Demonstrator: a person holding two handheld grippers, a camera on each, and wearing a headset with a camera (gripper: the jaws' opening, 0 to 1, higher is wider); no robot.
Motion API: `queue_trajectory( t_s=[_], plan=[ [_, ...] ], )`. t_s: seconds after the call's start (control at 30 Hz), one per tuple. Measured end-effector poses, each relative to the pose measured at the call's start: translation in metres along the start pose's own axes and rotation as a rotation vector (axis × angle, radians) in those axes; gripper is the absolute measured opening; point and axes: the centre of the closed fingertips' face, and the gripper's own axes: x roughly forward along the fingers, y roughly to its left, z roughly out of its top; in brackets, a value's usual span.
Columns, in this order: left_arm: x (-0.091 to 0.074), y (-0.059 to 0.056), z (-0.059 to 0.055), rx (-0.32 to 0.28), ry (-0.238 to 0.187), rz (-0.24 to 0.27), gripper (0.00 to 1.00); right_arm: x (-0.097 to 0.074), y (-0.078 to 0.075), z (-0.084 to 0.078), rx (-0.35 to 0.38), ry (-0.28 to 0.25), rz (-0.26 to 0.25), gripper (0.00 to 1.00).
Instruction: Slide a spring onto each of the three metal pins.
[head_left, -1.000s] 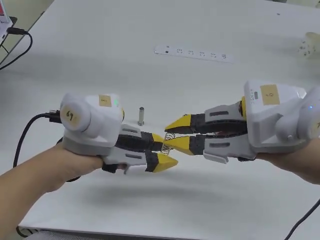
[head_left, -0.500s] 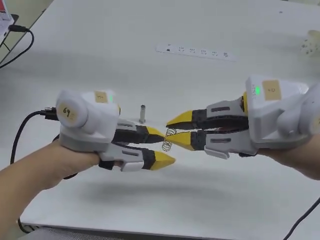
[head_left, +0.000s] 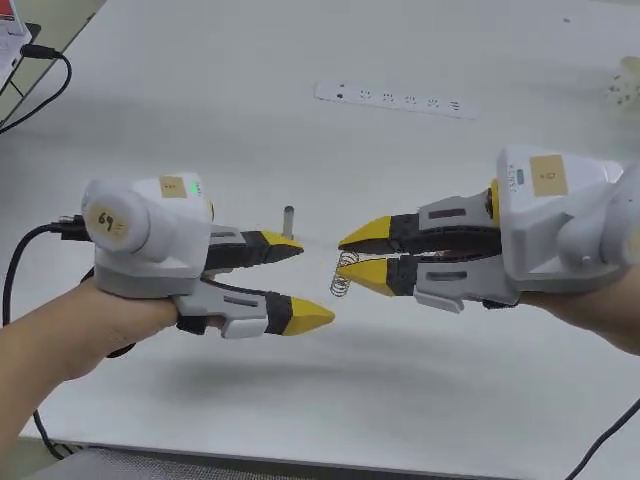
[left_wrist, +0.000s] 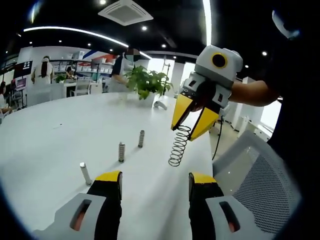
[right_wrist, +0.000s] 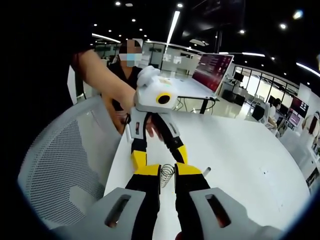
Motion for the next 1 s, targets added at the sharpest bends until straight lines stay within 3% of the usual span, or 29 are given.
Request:
queue_trajectory(
  t_s=[0.27, 0.43, 0.57, 1.0],
  plan=[
    [-0.013, 0.011, -0.004, -0.007, -0.011, 0.053, 0.64, -0.001, -0.003, -0.002, 0.004, 0.005, -0.011, 0.08],
    [-0.022, 0.018, -0.005, -0.005, -0.015, 0.073, 0.68, -0.001, -0.005, -0.004, -0.001, 0.014, -0.018, 0.08],
    [-0.029, 0.023, -0.003, -0.006, -0.031, 0.098, 0.78, -0.002, -0.007, -0.006, 0.004, 0.018, -0.026, 0.08],
    [-0.046, 0.034, -0.017, -0.004, -0.005, 0.159, 0.96, -0.002, -0.016, -0.013, 0.003, 0.041, -0.041, 0.08]
  ],
)
